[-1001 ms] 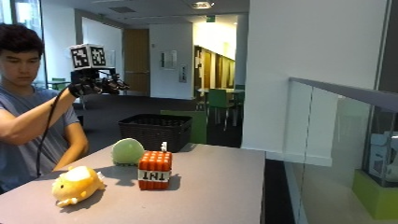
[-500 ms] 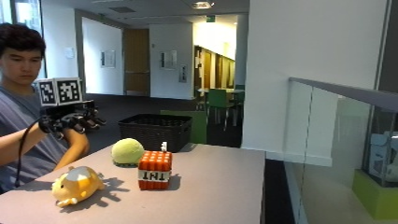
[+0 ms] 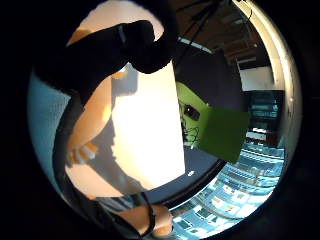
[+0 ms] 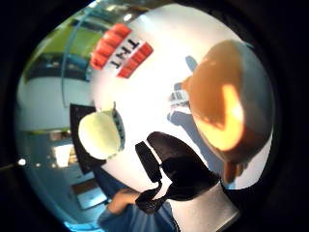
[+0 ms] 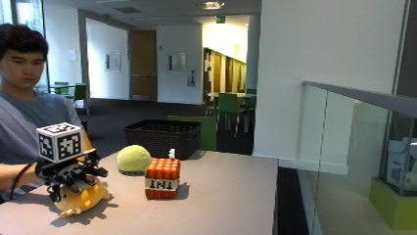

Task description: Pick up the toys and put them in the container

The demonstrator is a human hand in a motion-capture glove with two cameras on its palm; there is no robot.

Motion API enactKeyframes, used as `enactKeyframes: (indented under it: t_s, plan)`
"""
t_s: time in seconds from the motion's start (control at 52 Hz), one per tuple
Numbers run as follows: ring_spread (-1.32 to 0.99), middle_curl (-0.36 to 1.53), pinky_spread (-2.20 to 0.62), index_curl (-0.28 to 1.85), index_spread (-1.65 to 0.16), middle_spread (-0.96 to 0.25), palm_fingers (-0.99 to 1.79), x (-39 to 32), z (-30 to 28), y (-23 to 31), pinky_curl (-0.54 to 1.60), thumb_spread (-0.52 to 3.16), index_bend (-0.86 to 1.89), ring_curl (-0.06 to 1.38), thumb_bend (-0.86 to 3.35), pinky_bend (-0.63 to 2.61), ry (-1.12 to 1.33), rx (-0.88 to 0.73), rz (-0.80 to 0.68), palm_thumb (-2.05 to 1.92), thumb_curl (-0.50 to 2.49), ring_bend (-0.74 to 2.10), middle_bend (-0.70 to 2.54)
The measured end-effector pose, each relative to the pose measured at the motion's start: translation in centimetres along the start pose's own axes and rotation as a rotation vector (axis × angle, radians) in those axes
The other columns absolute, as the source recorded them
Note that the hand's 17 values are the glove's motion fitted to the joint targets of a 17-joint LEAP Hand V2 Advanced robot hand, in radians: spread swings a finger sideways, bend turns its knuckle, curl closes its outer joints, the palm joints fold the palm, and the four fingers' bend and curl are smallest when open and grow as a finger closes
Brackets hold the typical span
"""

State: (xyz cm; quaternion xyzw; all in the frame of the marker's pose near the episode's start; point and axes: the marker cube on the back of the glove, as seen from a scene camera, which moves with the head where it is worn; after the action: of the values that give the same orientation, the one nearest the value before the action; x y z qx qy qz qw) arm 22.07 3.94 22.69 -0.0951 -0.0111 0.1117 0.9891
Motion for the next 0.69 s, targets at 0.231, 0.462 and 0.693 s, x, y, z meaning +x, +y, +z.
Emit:
enactKeyframes:
  t_s: [0.231, 0.462, 0.693]
  plan:
    - [0.0, 0.27, 0.05, 0.21, -0.33, -0.02, -0.15, -0.2, 4.7, -0.5, 0.4, 1.14, 0.11, 0.23, -0.04, 1.19, 0.062, 0.018, 0.009, -0.04, 0.22, 0.31, 0.13]
    - [-0.2, 0.27, -0.26, 0.19, -0.37, -0.11, 0.67, 0.7, 3.8, -2.1, 0.34, 1.34, 0.15, 0.36, 0.15, 1.15, -0.021, 0.198, 0.019, 0.28, 0.3, 0.91, 0.25]
    - [-0.37, 0.37, -0.39, 0.24, -0.37, -0.31, 1.05, -1.4, -2.8, -2.2, 0.38, 1.23, 0.18, 0.46, 0.27, 1.11, -0.031, 0.207, 0.032, 0.61, 0.46, 1.07, 0.44]
